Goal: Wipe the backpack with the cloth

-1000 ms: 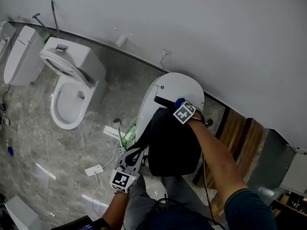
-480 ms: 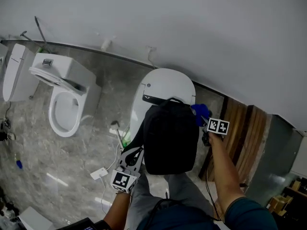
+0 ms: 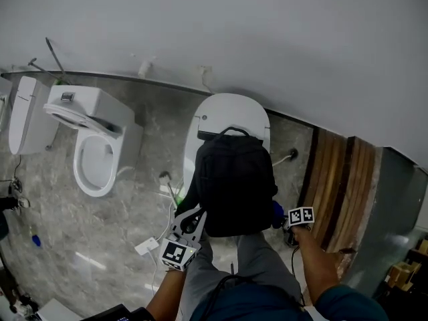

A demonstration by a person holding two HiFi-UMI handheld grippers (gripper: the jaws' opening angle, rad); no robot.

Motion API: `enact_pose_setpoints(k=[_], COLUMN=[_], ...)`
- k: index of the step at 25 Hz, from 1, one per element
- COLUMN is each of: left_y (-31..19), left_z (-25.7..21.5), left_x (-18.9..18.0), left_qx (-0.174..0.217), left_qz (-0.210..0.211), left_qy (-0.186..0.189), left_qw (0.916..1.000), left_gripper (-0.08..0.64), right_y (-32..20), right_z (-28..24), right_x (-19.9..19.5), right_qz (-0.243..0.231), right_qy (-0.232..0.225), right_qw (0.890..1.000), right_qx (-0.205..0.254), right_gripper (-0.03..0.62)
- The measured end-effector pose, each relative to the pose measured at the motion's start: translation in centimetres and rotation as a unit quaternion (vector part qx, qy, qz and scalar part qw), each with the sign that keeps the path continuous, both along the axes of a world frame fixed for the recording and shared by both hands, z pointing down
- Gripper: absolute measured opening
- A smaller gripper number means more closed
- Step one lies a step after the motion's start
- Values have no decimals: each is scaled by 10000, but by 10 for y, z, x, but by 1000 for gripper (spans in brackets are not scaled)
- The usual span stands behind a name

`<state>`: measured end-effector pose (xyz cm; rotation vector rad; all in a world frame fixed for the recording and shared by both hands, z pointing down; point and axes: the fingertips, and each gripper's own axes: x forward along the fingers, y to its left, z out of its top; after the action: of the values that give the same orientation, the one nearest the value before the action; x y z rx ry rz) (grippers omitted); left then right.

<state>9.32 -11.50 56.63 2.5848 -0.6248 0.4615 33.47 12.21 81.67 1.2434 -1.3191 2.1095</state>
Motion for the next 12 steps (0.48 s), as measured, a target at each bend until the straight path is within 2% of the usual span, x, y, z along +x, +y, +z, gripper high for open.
enact_pose_setpoints(k=[2,3,4,6,7,8,10,12], left_y=[4,6,7,12,17,24,30,30], left_z=[-3,-3,-1,7,13,18,22,18], left_x=[-3,-4,-7,-12,-15,-16,-14,-11], left_qx=[-21,-30,-34,-56,-118,-198,-246,-193], left_qz=[-14,-33,-49,-34,-13,8,13,-12], left_qy=[13,42,69,14,-59,-107,-60,15], left_qw=[10000,10000,10000,10000,9999,9997,9997,9998], left_gripper=[15,15,15,15,15,15,15,15], right_y=[11,-4,-31,-102,-130,-147,-158,-135], right_z=[-2,-6,-12,-24,-27,-26,-21,-11], right_x=[-1,6,16,35,39,38,36,33], right_qz=[78,173,383,999,1111,984,406,23], right_qy=[-25,90,241,393,410,454,610,626], right_qw=[10000,9994,9958,9784,9728,9731,9794,9860], right_qx=[-3,301,795,1769,1993,2033,1884,1549], right_gripper=[52,52,52,52,52,52,52,52])
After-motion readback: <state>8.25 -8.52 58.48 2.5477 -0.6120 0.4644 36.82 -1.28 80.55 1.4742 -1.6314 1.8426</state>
